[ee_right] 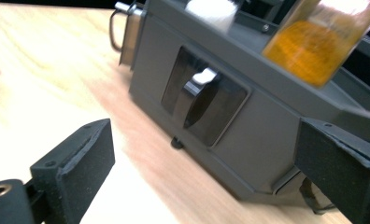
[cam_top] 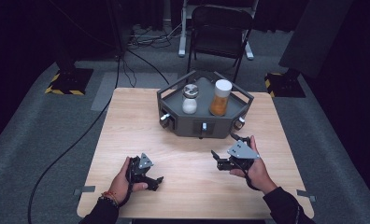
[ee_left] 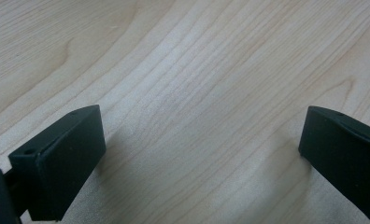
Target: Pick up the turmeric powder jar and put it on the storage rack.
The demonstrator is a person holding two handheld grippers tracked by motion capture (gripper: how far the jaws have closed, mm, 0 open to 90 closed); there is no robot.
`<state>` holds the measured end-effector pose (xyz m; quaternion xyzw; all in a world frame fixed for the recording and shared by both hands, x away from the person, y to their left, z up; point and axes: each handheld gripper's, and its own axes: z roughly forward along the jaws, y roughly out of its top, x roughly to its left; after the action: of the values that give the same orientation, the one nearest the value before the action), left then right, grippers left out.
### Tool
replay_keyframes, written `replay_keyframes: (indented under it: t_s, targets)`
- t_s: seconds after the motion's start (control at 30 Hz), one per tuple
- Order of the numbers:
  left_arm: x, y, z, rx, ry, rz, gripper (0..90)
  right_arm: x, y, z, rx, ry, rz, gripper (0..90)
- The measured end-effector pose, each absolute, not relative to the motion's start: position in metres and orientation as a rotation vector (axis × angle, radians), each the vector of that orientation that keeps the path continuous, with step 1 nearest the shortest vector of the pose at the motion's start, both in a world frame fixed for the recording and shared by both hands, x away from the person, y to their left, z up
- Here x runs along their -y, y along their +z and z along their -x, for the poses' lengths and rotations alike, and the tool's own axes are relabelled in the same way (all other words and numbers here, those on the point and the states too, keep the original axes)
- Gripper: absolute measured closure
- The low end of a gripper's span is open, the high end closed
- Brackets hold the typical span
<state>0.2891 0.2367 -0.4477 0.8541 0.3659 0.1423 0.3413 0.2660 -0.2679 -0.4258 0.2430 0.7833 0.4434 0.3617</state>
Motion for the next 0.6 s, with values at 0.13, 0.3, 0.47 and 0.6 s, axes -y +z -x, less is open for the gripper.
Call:
replay_keyframes:
  t_s: [0.13,0.3,0.47,0.6]
  targets:
    - [-0.237,-0.448,-0.289,-0.951,0.372,-2.222,0.1,0.269,-0.429,-0.262,-2.045,1.129,-0.605,5.4]
    - [-0.237,-0.448,-0.289,-0.951,0.372,-2.222,0.1,0.272,-0.433,-0.258,-2.067,1.112,-0.606,5.3]
    - [-0.237,-0.448,-0.289,-0.951,0.372,-2.222,0.1,0.277,-0.436,-0.253,-2.082,1.105,-0.615,5.3]
    - [-0.237,-0.448,-0.289,-0.951,0.372,-2.222,0.1,0.280,-0.437,-0.251,-2.092,1.095,-0.610,5.4]
